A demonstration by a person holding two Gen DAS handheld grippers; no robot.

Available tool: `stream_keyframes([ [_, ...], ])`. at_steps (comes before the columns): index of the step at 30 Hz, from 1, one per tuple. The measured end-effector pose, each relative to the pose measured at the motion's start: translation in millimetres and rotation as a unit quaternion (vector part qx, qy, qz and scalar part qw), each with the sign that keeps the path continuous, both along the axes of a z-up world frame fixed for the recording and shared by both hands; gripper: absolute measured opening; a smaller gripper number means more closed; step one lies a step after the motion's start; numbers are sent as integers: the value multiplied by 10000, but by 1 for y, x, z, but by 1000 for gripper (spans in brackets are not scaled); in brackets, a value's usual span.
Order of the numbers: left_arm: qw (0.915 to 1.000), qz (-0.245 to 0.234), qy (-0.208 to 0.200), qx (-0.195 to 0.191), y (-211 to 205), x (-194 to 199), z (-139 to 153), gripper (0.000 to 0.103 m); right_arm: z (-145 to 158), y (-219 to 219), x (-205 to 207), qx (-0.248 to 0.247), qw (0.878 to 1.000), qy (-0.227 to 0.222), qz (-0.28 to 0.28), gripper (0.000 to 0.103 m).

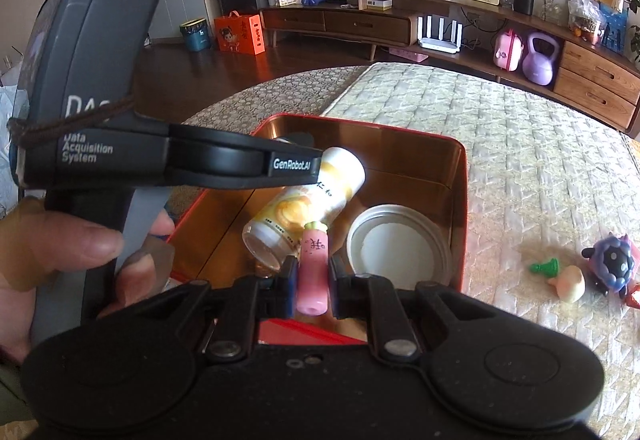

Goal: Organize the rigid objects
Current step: 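Open the left tool to drop the eye-drop bottle in the tin while the right tool releases the pink bottle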

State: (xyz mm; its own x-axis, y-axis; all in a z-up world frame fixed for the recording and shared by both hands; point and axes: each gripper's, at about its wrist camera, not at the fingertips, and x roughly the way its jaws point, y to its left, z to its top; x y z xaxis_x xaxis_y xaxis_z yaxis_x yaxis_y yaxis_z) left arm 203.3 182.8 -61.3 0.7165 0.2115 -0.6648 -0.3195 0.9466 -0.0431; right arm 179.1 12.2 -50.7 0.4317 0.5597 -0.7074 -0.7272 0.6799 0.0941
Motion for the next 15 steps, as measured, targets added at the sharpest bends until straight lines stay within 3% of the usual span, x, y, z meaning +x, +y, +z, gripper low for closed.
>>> stream_keyframes([
  [10,10000,51,77,-23,5,4,-5,39,-4,-6,0,38,9997,225,-25,19],
  [15,9999,58,124,-35,2,3,-4,39,-1,-12,0,152,9993,324,-56,25],
])
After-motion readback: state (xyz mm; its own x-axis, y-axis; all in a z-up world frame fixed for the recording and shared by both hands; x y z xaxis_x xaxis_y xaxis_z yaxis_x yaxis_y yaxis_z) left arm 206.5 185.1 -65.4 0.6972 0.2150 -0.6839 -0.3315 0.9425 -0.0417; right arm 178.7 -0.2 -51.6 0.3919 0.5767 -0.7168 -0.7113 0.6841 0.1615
